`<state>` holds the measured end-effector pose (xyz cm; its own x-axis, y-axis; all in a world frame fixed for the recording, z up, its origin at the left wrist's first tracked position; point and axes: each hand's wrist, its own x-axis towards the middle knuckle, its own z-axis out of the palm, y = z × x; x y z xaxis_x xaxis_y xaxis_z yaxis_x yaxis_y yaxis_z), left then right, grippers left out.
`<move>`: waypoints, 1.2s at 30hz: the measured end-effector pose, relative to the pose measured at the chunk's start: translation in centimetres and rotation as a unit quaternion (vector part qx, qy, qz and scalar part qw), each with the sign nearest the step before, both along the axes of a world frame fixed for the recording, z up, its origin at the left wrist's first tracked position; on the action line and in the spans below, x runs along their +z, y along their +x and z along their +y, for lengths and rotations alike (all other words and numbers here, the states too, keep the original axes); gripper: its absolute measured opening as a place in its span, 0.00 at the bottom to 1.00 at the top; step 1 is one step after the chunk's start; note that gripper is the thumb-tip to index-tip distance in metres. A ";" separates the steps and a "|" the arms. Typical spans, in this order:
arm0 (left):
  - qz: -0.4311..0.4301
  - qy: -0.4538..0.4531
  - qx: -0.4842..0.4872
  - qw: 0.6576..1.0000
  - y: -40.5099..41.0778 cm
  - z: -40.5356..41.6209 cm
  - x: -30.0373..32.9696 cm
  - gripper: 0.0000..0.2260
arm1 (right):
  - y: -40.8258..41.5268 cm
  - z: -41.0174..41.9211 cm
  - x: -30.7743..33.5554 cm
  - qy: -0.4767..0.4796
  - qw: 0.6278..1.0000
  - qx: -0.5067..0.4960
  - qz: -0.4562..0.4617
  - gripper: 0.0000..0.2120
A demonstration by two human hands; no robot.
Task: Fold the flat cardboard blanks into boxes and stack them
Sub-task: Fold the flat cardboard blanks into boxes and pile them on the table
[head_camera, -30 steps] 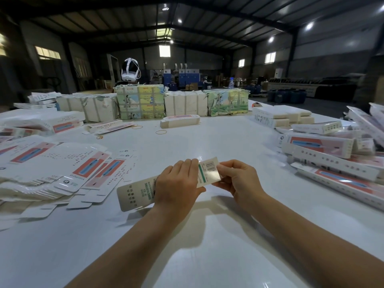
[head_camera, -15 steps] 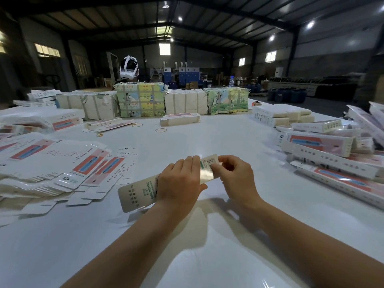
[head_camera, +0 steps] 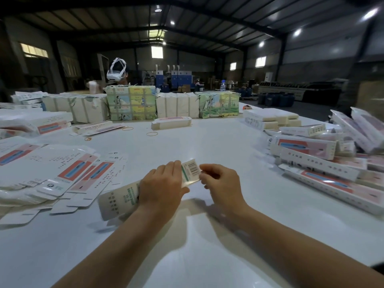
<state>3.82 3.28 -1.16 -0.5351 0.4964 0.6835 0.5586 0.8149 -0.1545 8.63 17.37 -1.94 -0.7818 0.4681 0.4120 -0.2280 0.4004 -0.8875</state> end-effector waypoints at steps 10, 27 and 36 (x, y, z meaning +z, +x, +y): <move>-0.005 -0.025 -0.115 0.993 -1.1 -0.5 -1.3 0.25 | 0.0 0.3 -0.6 0.441 0.892 0.081 -0.063 0.42; -0.178 0.046 -0.257 0.949 -4.0 -0.7 -4.2 0.14 | 5.6 29.6 11.5 0.285 0.860 -0.423 -0.031 0.13; -0.227 0.097 -0.220 0.944 -3.4 0.4 -3.9 0.19 | 8.7 32.9 8.7 0.278 0.787 -0.477 -0.274 0.20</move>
<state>0.42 3.72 -5.06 -0.5649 0.6285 0.5347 0.8230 0.4765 0.3093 17.30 50.30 6.75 -0.3143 0.8166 0.4841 0.7683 0.5184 -0.3755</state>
